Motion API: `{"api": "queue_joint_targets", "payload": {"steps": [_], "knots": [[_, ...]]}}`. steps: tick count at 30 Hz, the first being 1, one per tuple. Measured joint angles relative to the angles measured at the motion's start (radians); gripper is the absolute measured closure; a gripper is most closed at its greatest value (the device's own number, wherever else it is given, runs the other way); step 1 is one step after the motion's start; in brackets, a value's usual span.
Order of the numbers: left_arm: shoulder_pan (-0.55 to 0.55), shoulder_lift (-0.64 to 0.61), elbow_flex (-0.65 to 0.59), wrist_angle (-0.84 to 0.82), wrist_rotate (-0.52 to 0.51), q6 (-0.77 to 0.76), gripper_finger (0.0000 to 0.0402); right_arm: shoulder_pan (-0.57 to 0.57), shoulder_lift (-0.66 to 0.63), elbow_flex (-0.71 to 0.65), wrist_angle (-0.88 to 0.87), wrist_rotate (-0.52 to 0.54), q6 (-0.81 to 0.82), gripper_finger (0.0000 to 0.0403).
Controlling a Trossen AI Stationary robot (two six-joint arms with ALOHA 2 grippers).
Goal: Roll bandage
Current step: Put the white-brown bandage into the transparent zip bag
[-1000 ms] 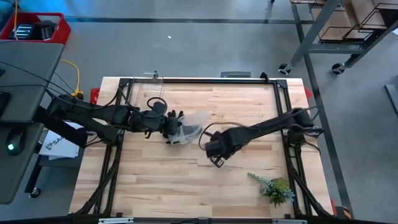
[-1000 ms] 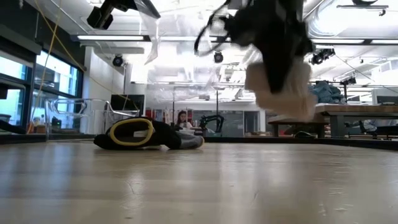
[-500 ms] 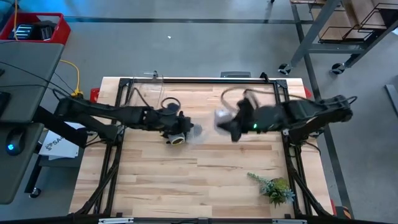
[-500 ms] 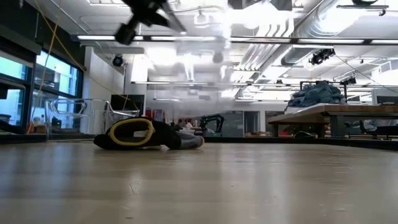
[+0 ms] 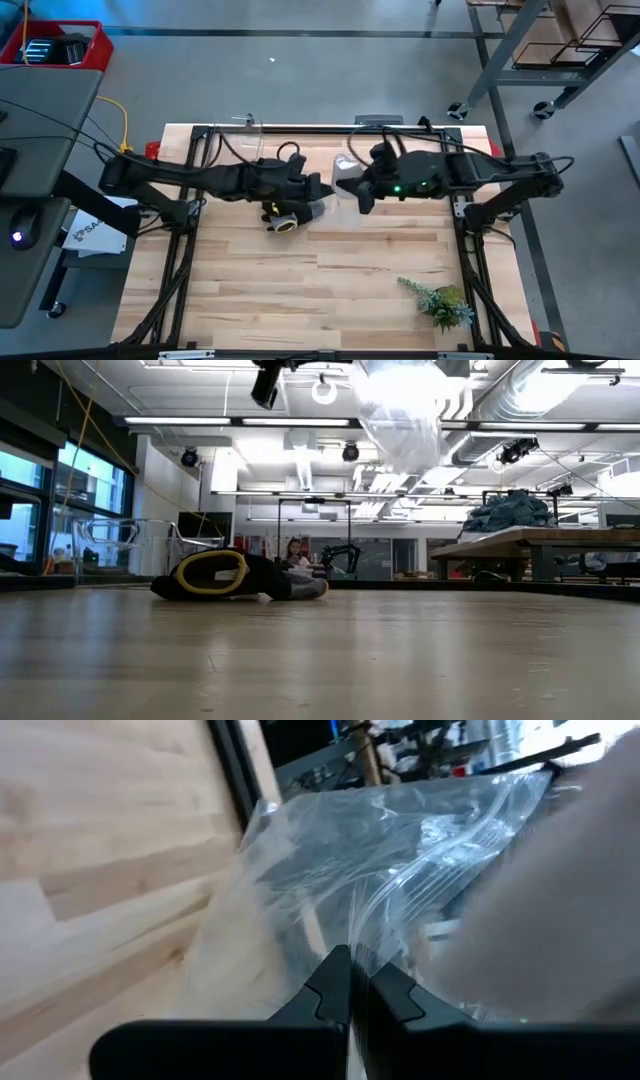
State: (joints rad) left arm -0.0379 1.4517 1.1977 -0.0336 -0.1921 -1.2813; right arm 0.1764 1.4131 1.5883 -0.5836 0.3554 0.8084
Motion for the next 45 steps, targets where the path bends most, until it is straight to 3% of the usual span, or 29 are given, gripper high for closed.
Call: {"api": "queue_joint_targets", "payload": {"steps": [15, 24, 31, 33, 39, 45], "knots": [[0.016, -0.042, 0.022, 0.034, 0.039, -0.013, 0.0402, 0.015, -0.006, 0.000, -0.296, -0.032, 0.109, 0.0337], [0.045, -0.038, 0.022, 0.157, 0.058, -0.069, 0.0401, 0.002, -0.006, 0.000, -0.279, -0.070, 0.111, 0.0337], [0.002, -0.036, 0.022, 0.152, 0.078, -0.094, 0.0401, -0.030, -0.006, 0.000, -0.280, -0.078, 0.110, 0.0337], [0.000, -0.036, 0.022, 0.153, 0.077, -0.098, 0.0401, -0.032, -0.006, 0.000, -0.280, -0.103, 0.063, 0.0313], [0.005, -0.036, 0.022, 0.163, 0.057, -0.104, 0.0401, -0.033, -0.006, 0.000, -0.280, -0.121, 0.032, 0.0174], [0.004, -0.036, 0.022, 0.163, 0.105, -0.122, 0.0401, -0.036, -0.006, 0.006, -0.322, -0.206, -0.075, 0.0134]]}}
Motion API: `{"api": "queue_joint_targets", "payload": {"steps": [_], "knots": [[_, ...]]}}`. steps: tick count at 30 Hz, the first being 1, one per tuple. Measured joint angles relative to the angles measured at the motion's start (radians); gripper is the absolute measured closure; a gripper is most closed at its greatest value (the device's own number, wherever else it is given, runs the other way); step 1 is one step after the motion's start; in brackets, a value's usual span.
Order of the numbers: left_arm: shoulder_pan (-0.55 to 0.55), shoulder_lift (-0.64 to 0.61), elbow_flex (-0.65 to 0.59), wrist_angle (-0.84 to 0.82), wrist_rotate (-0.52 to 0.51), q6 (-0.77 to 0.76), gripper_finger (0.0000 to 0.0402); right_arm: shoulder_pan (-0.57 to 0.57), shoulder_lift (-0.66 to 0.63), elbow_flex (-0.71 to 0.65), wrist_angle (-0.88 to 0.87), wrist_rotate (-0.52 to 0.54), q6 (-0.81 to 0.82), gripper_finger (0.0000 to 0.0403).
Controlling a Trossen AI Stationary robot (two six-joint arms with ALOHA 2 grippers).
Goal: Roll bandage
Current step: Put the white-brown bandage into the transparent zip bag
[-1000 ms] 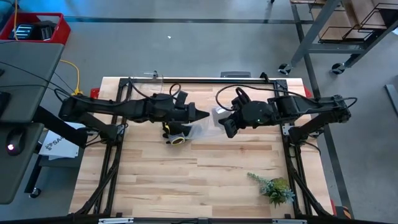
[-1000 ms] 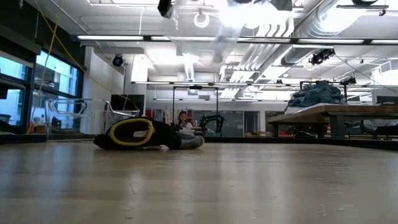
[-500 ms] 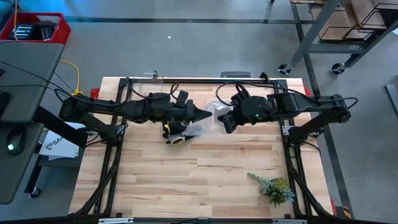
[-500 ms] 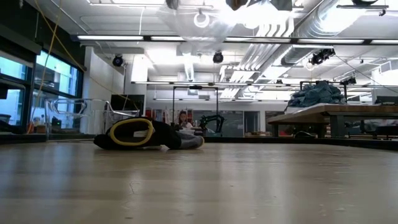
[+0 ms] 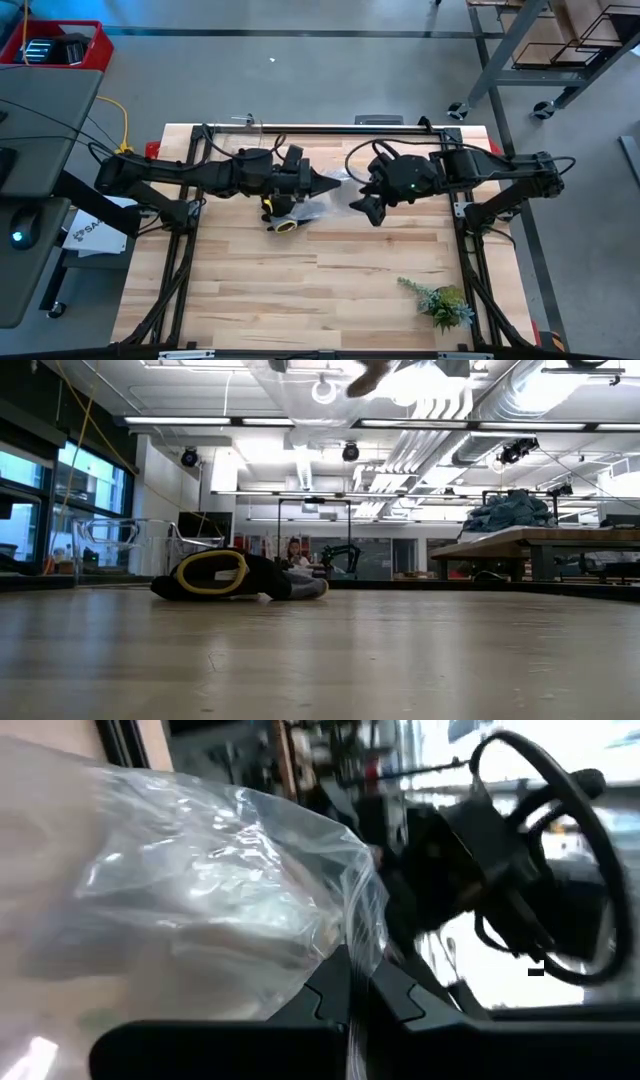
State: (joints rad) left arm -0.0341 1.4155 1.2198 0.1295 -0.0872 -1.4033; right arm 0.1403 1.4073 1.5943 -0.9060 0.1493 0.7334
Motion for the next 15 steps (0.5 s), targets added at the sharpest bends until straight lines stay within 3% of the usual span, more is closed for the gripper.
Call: {"api": "queue_joint_targets", "payload": {"steps": [5, 10, 12, 15], "knots": [[0.015, 0.000, 0.000, 0.000, 0.096, -0.015, 0.0402, 0.003, -0.001, 0.085, -0.055, 0.027, -0.047, 0.0131], [0.041, 0.000, 0.000, 0.013, 0.149, -0.062, 0.0401, 0.016, 0.001, 0.229, -0.146, 0.056, -0.210, 0.0131], [0.054, -0.003, 0.000, 0.033, 0.257, -0.070, 0.0402, 0.025, 0.000, 0.317, -0.224, 0.102, -0.276, 0.0130], [0.078, -0.009, 0.000, 0.035, 0.545, -0.070, 0.0402, 0.051, -0.003, 0.415, -0.351, 0.131, -0.346, 0.0130]]}}
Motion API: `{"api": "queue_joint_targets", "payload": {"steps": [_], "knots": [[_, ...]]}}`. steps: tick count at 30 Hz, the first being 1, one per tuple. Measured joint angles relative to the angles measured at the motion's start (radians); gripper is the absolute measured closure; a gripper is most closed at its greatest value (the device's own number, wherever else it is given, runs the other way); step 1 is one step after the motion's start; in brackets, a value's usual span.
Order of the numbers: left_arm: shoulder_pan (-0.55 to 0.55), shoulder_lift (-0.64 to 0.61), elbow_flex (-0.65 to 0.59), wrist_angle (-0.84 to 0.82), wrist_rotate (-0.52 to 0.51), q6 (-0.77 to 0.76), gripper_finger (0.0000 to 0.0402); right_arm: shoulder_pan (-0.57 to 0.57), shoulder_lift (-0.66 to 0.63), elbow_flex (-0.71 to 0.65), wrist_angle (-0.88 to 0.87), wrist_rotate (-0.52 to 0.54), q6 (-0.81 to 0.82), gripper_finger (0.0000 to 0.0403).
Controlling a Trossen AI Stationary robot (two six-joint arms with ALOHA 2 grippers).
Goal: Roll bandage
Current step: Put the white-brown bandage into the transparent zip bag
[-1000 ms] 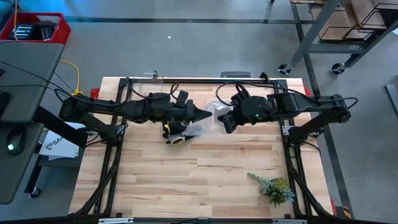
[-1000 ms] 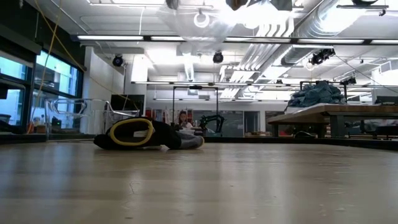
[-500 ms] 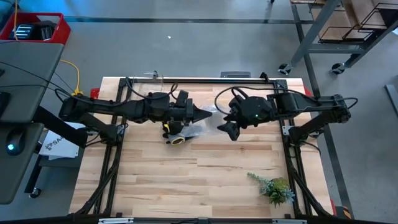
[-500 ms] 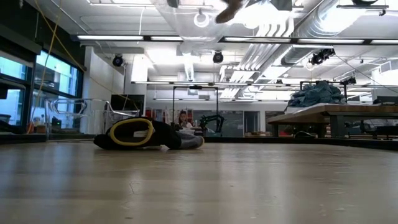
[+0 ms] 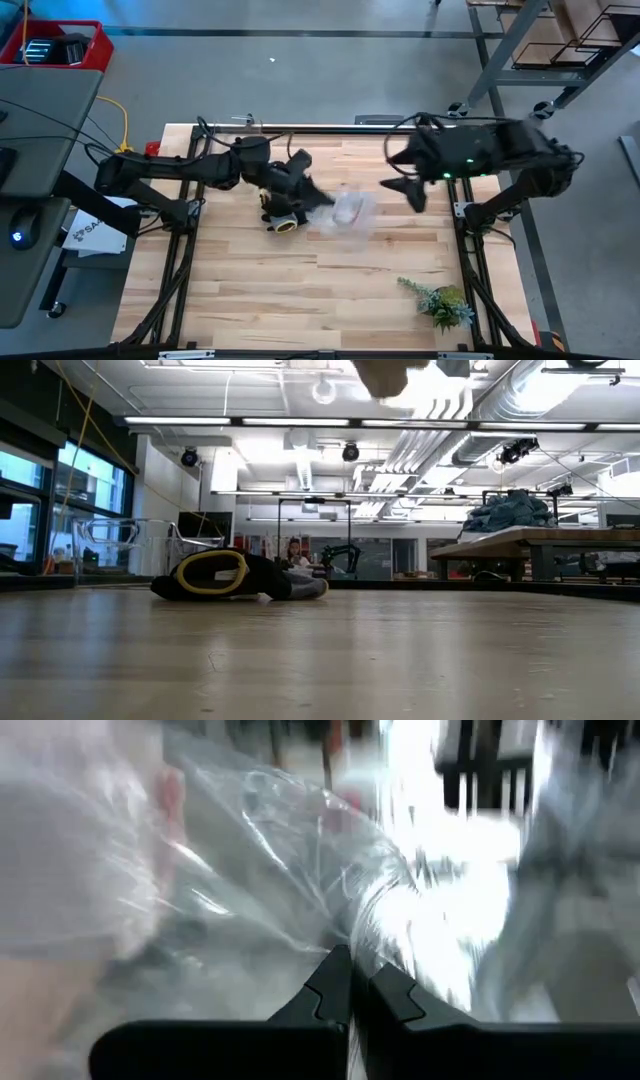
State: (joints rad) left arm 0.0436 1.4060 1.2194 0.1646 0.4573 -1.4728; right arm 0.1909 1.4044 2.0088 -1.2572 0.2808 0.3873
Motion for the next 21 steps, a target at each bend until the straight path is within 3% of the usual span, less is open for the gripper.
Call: {"api": "queue_joint_targets", "payload": {"steps": [2, 5, 10, 21], "knots": [[0.010, -0.003, 0.000, -0.001, 0.154, -0.009, 0.0401, 0.019, 0.002, 0.045, -0.081, -0.014, -0.014, 0.0130], [0.005, -0.011, 0.000, 0.000, 0.214, -0.025, 0.0401, 0.057, 0.001, 0.056, -0.147, -0.045, -0.026, 0.0130], [0.023, -0.011, 0.000, -0.001, 0.192, -0.063, 0.0401, 0.128, 0.012, -0.040, -0.051, -0.031, -0.058, 0.0130], [0.045, -0.043, 0.000, 0.121, 0.110, -0.124, 0.0402, 0.163, 0.010, -0.277, 0.294, 0.186, -0.242, 0.0131]]}}
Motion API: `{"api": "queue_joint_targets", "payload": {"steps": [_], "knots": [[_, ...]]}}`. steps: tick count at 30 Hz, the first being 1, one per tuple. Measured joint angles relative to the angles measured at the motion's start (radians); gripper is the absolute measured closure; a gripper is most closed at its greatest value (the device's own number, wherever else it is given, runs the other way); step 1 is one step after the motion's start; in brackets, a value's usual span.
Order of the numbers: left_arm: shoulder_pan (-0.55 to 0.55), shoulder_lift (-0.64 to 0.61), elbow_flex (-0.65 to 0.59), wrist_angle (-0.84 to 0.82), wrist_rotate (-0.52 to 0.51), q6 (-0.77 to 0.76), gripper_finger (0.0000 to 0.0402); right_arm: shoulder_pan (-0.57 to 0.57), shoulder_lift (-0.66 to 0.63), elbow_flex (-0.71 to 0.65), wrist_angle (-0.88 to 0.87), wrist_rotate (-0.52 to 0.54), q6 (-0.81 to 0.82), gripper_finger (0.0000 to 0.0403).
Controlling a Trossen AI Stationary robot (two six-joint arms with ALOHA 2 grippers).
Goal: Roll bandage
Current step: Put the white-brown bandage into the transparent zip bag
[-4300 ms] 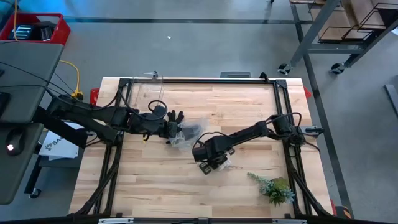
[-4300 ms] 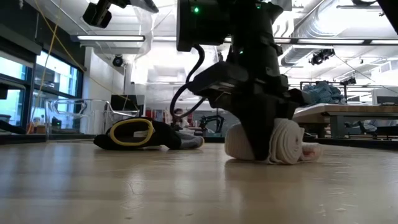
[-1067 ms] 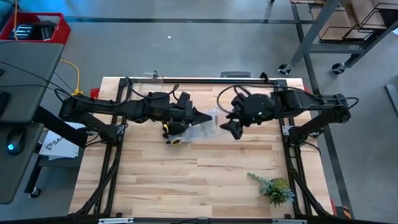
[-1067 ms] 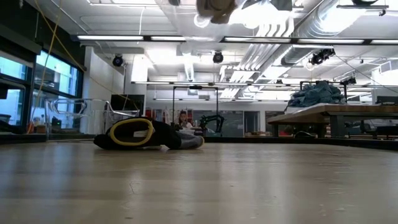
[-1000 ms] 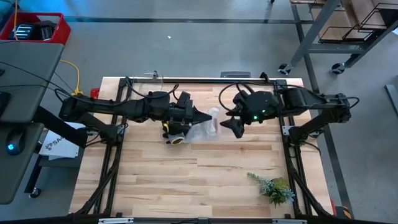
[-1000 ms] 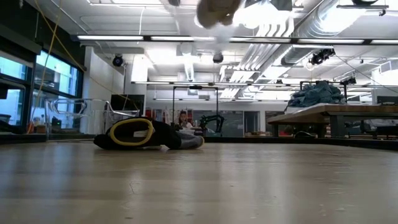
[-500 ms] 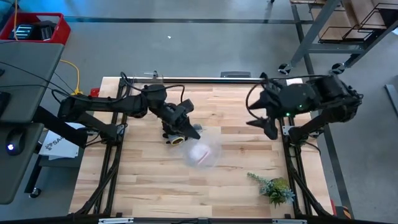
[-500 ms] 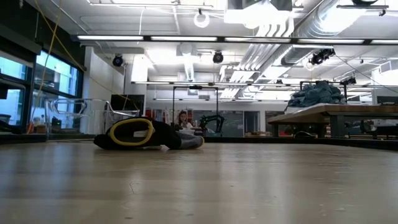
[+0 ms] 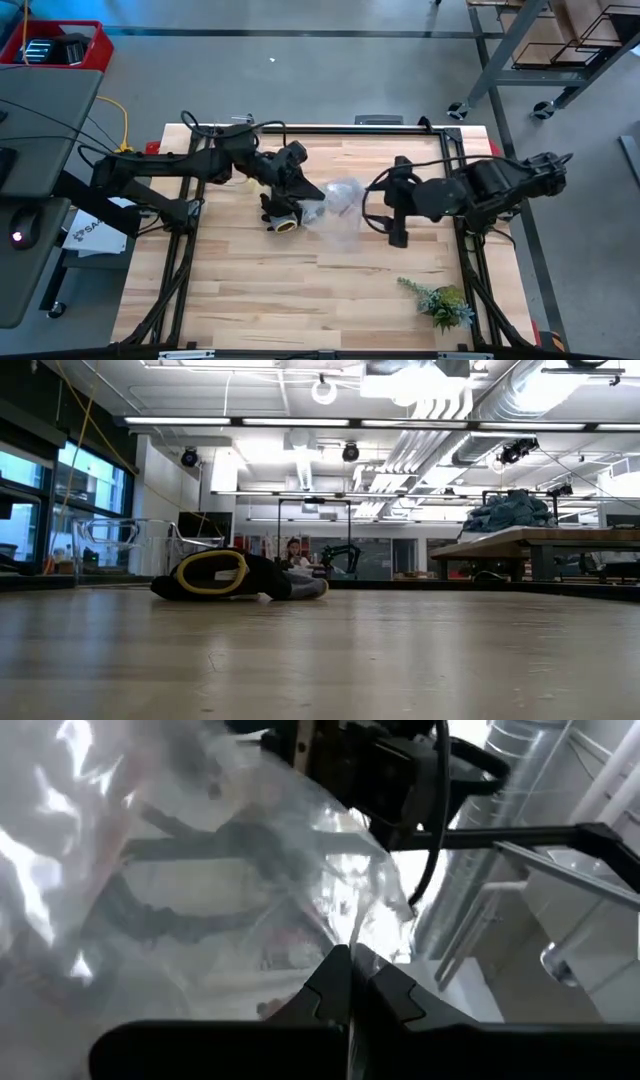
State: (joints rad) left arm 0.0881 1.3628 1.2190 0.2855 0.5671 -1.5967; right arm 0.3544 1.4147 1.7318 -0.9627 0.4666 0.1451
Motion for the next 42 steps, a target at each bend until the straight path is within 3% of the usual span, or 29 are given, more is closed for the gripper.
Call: {"api": "queue_joint_targets", "payload": {"steps": [4, 8, 23, 25, 27, 30, 32, 38, 42], "knots": [[-0.013, -0.012, 0.000, -0.005, -0.027, -0.008, 0.0402, -0.008, 0.001, -0.027, 0.113, 0.037, -0.053, 0.0132], [-0.014, -0.021, 0.000, -0.001, -0.078, -0.007, 0.0401, -0.007, 0.005, -0.027, 0.188, -0.020, -0.102, 0.0132], [-0.018, -0.019, 0.000, 0.003, -0.166, 0.001, 0.0401, -0.007, 0.075, -0.028, 0.288, -0.046, -0.110, 0.0137], [-0.023, -0.019, 0.000, 0.003, -0.169, 0.005, 0.0401, -0.007, 0.084, -0.028, 0.299, -0.025, -0.101, 0.0159], [-0.025, -0.019, 0.000, -0.002, -0.180, 0.011, 0.0402, 0.000, 0.092, -0.028, 0.324, 0.027, -0.100, 0.0207], [-0.026, -0.019, 0.000, -0.020, -0.185, 0.022, 0.0401, 0.007, 0.103, -0.028, 0.363, 0.069, -0.100, 0.0334], [-0.023, -0.019, 0.000, -0.036, -0.185, 0.037, 0.0401, 0.007, 0.104, -0.028, 0.363, 0.076, -0.080, 0.0382], [-0.002, -0.019, 0.000, -0.107, -0.195, 0.124, 0.0401, 0.006, 0.070, -0.028, 0.254, 0.131, 0.055, 0.0401], [0.012, -0.023, 0.000, -0.288, -0.300, 0.134, 0.0401, -0.001, 0.043, -0.028, 0.163, 0.133, 0.144, 0.0402]]}}
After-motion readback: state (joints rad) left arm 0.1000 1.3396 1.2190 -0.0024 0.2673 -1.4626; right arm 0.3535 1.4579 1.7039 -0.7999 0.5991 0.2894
